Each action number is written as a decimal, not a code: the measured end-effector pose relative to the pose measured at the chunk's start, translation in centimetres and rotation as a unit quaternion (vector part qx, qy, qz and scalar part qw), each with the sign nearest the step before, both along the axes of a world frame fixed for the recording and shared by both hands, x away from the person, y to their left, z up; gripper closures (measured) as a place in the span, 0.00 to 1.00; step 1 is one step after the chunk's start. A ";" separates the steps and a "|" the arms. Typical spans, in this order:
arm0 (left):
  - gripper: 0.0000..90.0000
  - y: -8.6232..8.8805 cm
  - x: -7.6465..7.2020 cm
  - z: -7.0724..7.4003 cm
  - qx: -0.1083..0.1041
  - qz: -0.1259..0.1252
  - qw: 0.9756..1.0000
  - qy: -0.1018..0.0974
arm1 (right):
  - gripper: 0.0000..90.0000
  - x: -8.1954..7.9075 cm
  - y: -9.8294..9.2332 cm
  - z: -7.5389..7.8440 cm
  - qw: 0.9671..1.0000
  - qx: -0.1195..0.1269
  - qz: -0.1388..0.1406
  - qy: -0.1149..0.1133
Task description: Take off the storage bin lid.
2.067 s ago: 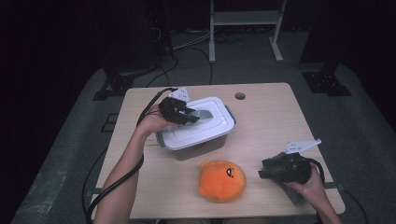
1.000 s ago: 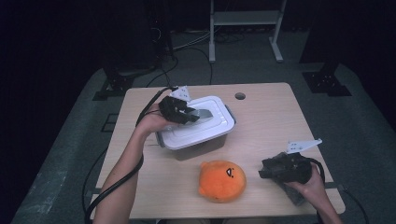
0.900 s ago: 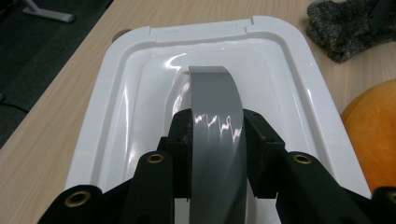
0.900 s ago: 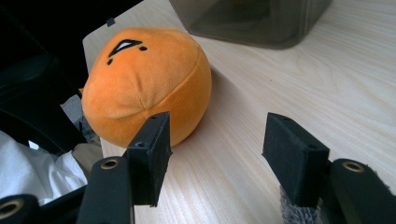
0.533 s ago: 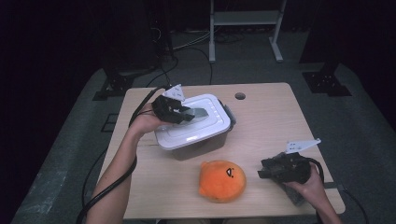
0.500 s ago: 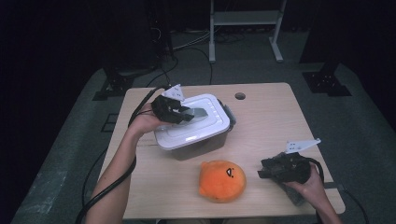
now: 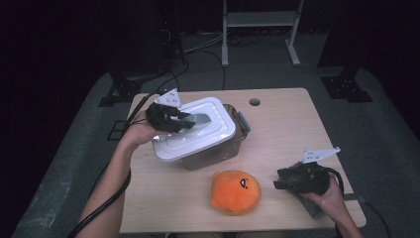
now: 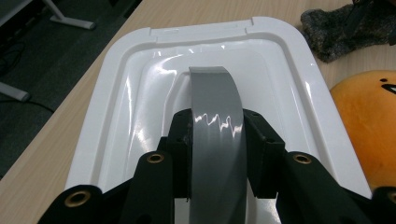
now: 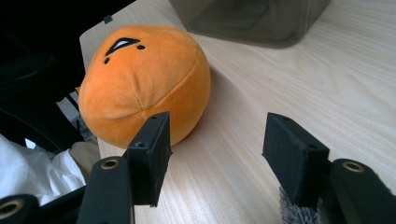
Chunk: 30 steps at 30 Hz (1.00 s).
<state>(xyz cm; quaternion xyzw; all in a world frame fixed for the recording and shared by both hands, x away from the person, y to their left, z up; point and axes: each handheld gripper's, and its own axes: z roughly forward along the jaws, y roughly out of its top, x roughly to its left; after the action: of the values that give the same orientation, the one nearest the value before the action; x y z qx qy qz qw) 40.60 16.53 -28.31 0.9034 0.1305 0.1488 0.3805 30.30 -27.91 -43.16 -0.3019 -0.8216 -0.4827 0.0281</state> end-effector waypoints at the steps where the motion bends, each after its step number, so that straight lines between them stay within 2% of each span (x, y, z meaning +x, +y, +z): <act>1: 0.74 0.0 0.0 0.0 0.000 0.000 1.000 0.000 | 0.45 0.0 0.0 0.0 1.000 0.000 -0.001 0.000; 8: 0.74 2.1 -1.2 0.5 -0.005 0.012 1.000 -0.003 | 0.45 -0.1 0.0 -0.1 1.000 -0.001 -0.003 0.004; 30: 0.74 7.4 -4.5 0.7 -0.019 0.049 0.999 -0.005 | 0.45 0.0 -0.1 -0.2 1.000 -0.004 -0.008 0.002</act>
<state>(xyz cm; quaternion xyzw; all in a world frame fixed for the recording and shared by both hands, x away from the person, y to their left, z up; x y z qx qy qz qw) 36.06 23.93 -27.66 0.8876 0.1758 0.1689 0.3908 30.26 -27.98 -43.34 -0.3098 -0.8211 -0.4788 0.0244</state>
